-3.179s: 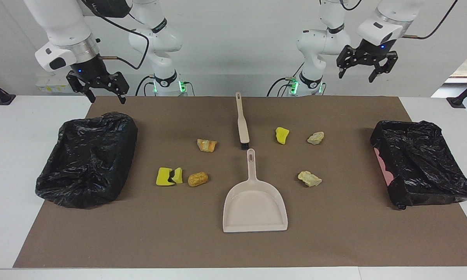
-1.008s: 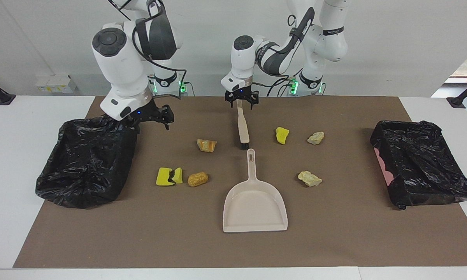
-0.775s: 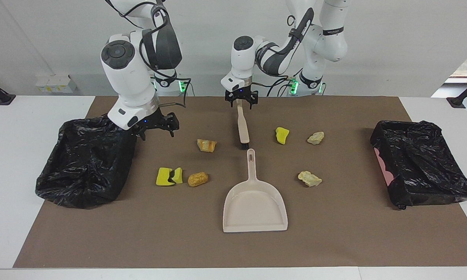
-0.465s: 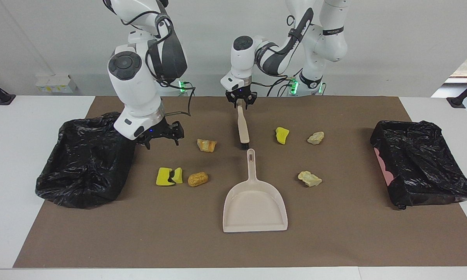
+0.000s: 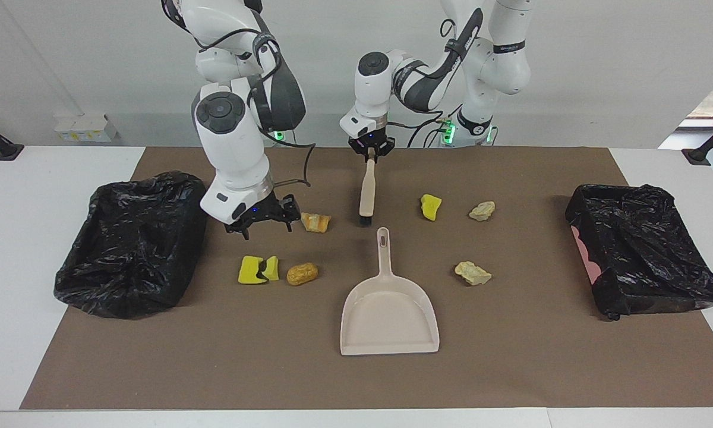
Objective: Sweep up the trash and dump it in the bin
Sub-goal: 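Grasp the dustpan with the right gripper while the left gripper lifts the brush, then sweep trash pieces with the left brush toward the dustpan held by the right gripper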
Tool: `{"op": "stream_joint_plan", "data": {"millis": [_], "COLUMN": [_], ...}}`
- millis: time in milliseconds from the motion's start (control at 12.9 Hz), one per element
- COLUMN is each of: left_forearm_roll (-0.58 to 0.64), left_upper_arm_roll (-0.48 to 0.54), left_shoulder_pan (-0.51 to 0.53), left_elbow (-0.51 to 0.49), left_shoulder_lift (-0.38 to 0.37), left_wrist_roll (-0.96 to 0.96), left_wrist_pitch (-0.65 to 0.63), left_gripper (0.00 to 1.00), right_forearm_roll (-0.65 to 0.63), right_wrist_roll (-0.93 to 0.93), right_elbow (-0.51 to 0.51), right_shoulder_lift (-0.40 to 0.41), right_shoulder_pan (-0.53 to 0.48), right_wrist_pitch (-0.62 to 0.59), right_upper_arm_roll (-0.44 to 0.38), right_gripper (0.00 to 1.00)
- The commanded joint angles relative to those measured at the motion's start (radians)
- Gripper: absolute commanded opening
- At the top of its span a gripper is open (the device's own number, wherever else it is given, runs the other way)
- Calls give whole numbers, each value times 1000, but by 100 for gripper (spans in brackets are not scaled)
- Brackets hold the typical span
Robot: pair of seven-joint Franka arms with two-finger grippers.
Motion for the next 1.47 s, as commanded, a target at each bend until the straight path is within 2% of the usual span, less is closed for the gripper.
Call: {"op": "stream_joint_plan", "data": {"millis": [0,78,310,465,620,853,930,1163,1318,1396], "left_forearm_roll": [26,35,161,184,184,215,215,213,213,213], "left_upper_arm_roll": [7,7,6,6,7,4,4,4,9,9], "left_shoulder_pan": [73,134,277,343,406,562,592,597,642,656], "left_elbow": [8,8,6,3,-24,-41,-63,-86,-90,-98], "left_shoulder_lift": [-100,-129,-219,-237,-252,-247,-255,-278,-275,-278], "left_wrist_roll": [-3,-1,-12,-14,-14,5,17,20,52,78], "left_wrist_pitch": [-150,-214,-339,-414,-419,-395,-381,-395,-364,-367], "left_gripper": [0,0,0,0,0,0,0,0,0,0], "right_forearm_roll": [25,24,16,13,5,-1,-10,-59,-59,-61], "right_wrist_roll": [26,37,166,270,382,466,476,477,476,477], "right_elbow": [3,6,19,42,133,256,252,231,188,175], "right_shoulder_lift": [27,41,101,159,243,352,365,354,343,334], "right_shoulder_pan": [28,36,126,189,240,297,314,318,329,331], "right_wrist_pitch": [33,45,126,197,223,240,261,255,251,243], "right_upper_arm_roll": [5,5,11,11,9,2,-2,8,8,8], "right_gripper": [100,100,100,100,100,100,97,72,70,56]}}
